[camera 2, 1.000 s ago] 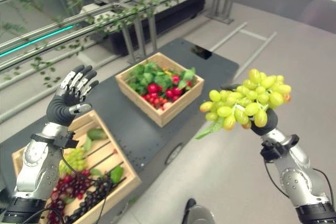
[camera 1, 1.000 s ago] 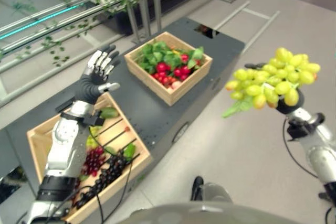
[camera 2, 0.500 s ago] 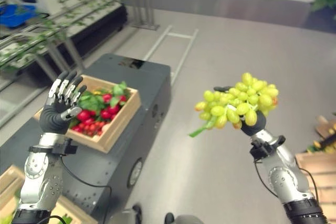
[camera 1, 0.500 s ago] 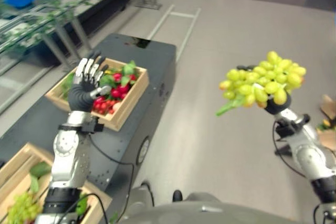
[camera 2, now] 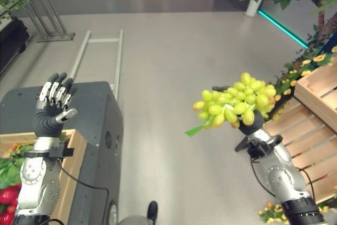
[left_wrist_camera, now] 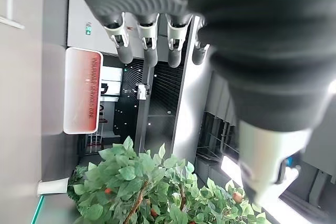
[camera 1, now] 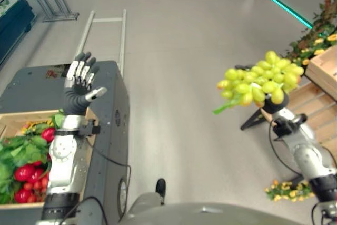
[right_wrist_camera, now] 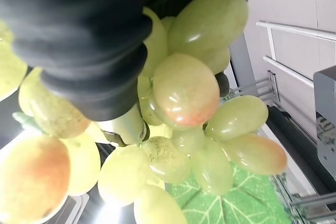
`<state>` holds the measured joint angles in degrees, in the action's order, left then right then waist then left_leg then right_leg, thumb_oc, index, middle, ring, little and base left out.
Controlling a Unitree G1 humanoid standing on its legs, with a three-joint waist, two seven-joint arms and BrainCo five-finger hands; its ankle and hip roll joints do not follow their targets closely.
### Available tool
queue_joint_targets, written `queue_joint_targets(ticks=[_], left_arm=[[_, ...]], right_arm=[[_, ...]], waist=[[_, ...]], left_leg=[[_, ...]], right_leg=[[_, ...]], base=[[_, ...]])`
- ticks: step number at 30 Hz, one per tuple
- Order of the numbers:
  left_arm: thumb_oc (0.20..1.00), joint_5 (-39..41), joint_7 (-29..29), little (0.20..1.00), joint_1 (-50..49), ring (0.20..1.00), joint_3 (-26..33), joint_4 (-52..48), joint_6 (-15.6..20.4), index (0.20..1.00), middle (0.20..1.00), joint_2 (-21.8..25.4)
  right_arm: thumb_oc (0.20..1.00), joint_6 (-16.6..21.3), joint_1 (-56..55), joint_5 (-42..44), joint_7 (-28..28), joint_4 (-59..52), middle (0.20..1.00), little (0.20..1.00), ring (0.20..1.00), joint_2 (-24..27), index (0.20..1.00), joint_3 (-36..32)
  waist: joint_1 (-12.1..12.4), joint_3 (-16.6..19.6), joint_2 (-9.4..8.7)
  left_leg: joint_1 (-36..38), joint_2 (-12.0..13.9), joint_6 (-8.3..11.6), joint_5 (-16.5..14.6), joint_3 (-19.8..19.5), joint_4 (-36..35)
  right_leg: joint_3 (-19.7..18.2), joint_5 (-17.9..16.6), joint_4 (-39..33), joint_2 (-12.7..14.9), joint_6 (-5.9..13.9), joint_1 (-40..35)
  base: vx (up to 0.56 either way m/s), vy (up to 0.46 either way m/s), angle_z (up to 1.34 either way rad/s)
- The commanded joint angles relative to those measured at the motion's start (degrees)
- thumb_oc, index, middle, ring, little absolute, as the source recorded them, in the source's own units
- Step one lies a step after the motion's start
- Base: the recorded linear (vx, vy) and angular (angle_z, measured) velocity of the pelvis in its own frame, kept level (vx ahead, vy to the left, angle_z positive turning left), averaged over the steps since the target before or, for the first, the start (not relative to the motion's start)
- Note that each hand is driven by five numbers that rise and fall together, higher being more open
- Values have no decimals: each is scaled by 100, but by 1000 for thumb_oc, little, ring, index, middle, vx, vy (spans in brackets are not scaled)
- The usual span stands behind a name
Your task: Pick up the fruits from the basket on one side to the basket on the other side
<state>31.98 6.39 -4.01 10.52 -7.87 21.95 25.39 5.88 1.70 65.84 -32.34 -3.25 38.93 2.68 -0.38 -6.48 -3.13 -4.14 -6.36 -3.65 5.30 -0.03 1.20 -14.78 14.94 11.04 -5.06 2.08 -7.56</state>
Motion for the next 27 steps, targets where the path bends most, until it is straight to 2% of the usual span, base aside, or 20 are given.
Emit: queue_joint_targets(ticks=[1,8,17,21,24,25,26,27], left_arm=[[1000,-249,-117,1000,-34,1000,220,-235,417,1000,1000,170],[1000,-430,-292,1000,-53,1000,288,-246,461,1000,1000,168],[1000,-659,-509,1000,44,1000,317,-184,471,1000,1000,144],[1000,-711,-589,1000,120,1000,301,-182,495,1000,1000,182],[1000,-828,-692,1000,208,1000,288,-189,508,1000,1000,281],[1000,-829,-723,1000,235,1000,312,-180,522,1000,1000,315],[1000,-850,-776,1000,261,1000,316,-188,536,1000,1000,385],[1000,-839,-802,1000,288,1000,330,-195,535,1000,1000,441]], right_arm=[[200,320,369,-6,-52,-95,200,200,200,-6,200,-219],[200,336,338,-64,1,-143,200,200,200,-11,200,-269],[200,484,291,-208,132,-144,200,200,200,-138,200,-442],[200,593,404,-247,233,-64,200,200,200,-234,200,-410],[200,658,642,-296,277,-24,200,200,200,-318,200,-262],[200,668,714,-282,298,-4,200,200,200,-367,200,-216],[200,738,843,-268,353,31,200,200,200,-435,200,-124],[200,752,921,-247,373,13,200,200,200,-501,200,-68]], waist=[[139,467,-102],[85,582,-37],[-96,587,30],[-192,496,49],[-246,320,41],[-230,310,36],[-118,252,7],[-5,231,5]], left_leg=[[-318,294,350,-493,236,553],[-121,303,260,-742,554,502],[129,326,173,-1000,961,386],[168,364,149,-1036,1213,315],[77,506,183,-999,1534,253],[72,579,200,-992,1636,201],[86,686,239,-987,1810,176],[65,765,272,-972,1885,183]], right_leg=[[-156,-851,-387,77,298,-79],[-329,-909,-439,198,477,-31],[-436,-996,-444,342,747,146],[-528,-1240,-391,395,921,407],[-573,-1650,-488,413,1061,853],[-462,-1713,-573,410,1061,1003],[109,-1813,-617,511,1008,1297],[801,-1694,-615,675,908,1373]], base=[[95,58,-43],[65,67,-37],[-9,82,-28],[-83,79,-32],[-227,12,-50],[-222,-24,-115],[-165,-14,-130],[-177,-25,-175]])
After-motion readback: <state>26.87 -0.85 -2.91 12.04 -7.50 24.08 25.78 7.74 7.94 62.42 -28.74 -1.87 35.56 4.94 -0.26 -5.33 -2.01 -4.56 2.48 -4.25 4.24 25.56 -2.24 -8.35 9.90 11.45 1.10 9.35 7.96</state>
